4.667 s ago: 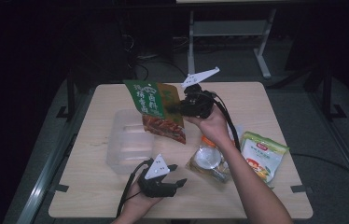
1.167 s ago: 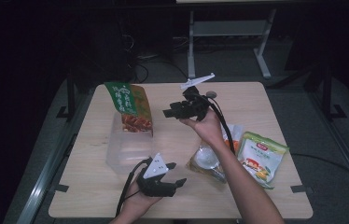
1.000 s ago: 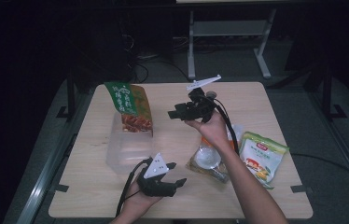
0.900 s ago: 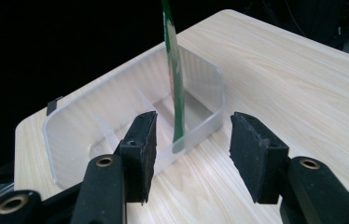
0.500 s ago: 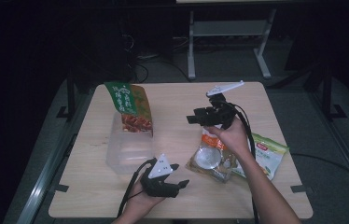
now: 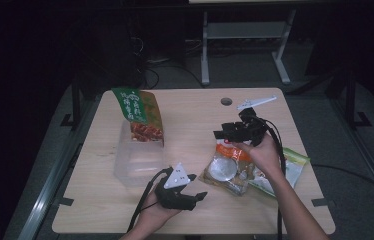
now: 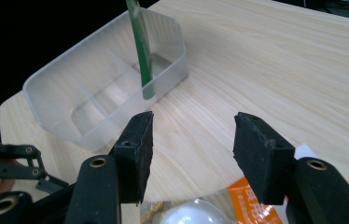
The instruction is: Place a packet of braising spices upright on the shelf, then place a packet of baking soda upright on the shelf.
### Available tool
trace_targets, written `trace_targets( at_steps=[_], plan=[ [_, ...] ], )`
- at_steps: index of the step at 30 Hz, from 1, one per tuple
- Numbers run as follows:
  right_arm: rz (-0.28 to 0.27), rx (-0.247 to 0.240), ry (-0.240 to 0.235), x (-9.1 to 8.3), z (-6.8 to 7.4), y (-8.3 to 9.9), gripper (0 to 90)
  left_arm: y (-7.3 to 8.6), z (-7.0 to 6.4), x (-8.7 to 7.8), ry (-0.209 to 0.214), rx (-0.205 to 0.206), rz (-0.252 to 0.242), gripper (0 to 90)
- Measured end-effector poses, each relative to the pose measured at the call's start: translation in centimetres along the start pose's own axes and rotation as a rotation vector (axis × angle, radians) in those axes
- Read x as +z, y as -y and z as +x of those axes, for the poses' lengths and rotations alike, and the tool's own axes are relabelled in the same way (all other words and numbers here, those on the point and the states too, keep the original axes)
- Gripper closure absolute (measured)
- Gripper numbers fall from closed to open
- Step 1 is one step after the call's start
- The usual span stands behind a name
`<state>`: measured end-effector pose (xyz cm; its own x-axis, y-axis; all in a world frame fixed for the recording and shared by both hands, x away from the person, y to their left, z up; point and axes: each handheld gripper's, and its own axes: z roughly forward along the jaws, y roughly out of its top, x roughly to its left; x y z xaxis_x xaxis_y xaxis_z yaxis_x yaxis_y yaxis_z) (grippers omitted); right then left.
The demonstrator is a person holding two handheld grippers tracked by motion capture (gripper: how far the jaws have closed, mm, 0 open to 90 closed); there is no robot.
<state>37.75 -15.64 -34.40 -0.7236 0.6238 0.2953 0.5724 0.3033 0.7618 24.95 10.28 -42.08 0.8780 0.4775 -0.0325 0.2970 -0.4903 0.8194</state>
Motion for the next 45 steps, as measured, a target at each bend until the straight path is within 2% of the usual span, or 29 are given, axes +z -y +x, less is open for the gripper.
trace_targets(
  at_steps=[7,13,15,21,25,26,28,33,45],
  plan=[
    [0.005,0.019,0.018,-1.0,-0.7,1.2,45.0,-0.8,0.4,0.6,-0.009,0.008,0.002,36.1],
    [0.009,0.032,0.037,-2.0,-1.1,2.0,44.2,-1.6,0.5,1.8,0.004,0.006,0.023,37.2],
    [0.008,0.035,0.051,-2.6,-1.4,2.4,44.1,-1.7,0.5,2.1,-0.001,0.018,0.027,37.3],
    [0.011,0.062,0.052,-3.2,-1.9,3.5,43.1,-1.9,0.5,2.8,0.008,0.0,0.038,37.4],
    [0.011,0.077,0.053,-3.4,-2.4,4.3,41.7,-2.2,0.5,3.0,0.006,0.012,0.052,38.3],
    [0.014,0.085,0.053,-3.5,-2.4,4.5,40.8,-2.2,0.5,3.2,0.008,-0.003,0.046,38.4],
    [0.022,0.095,0.057,-3.5,-2.7,5.1,40.2,-2.4,0.5,3.3,0.011,-0.002,0.046,38.9],
    [0.041,0.1,0.073,-4.0,-3.2,6.2,39.3,-2.8,0.6,3.6,0.005,0.01,0.04,39.2],
    [0.034,0.125,0.092,-5.8,-3.9,8.0,39.2,-3.3,0.0,4.6,0.012,0.025,0.051,39.1]
  ],
)
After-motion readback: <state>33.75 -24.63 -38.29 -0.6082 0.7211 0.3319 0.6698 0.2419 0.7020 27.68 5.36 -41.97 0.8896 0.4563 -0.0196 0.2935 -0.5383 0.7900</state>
